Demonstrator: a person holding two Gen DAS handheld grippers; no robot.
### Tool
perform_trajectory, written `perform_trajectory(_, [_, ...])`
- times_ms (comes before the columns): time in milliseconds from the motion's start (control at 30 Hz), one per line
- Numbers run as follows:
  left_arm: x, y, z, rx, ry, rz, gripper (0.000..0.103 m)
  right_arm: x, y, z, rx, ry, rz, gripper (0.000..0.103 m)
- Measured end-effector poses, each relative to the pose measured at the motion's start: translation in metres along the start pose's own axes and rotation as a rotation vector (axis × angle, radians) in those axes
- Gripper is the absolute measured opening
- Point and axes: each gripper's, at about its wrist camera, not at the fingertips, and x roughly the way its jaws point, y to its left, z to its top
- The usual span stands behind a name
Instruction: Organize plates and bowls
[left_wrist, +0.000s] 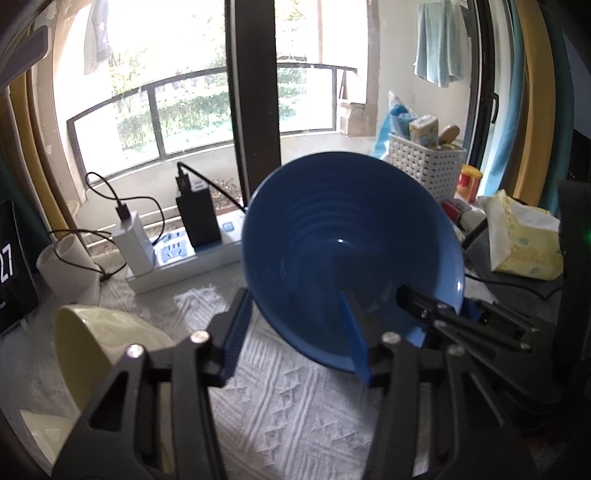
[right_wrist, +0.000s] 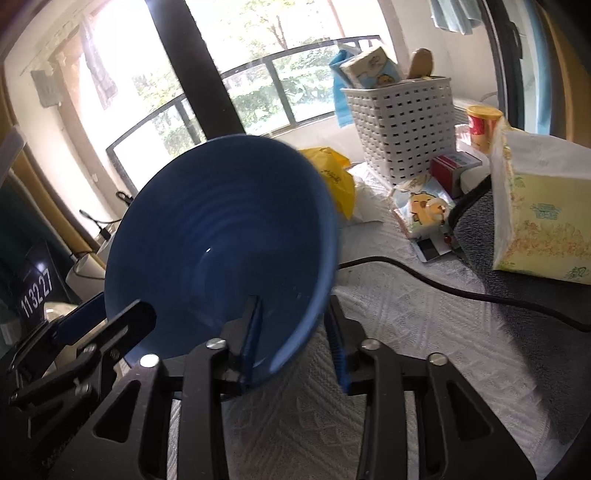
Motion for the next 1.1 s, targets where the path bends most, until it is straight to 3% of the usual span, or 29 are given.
perform_trajectory(300, [-0.001,0.003,0.000,-0.003,0.000,0.006,0.029,-0.005,-0.004,0.001,-0.002,-0.014,-0.017,0.027])
perform_trajectory(1100, [-0.049,0.011,-0.007,-0.009,-0.025,-0.026,0.028,-0.065,0.017,-0.005,-0.057,-0.050,-0.052,0.027])
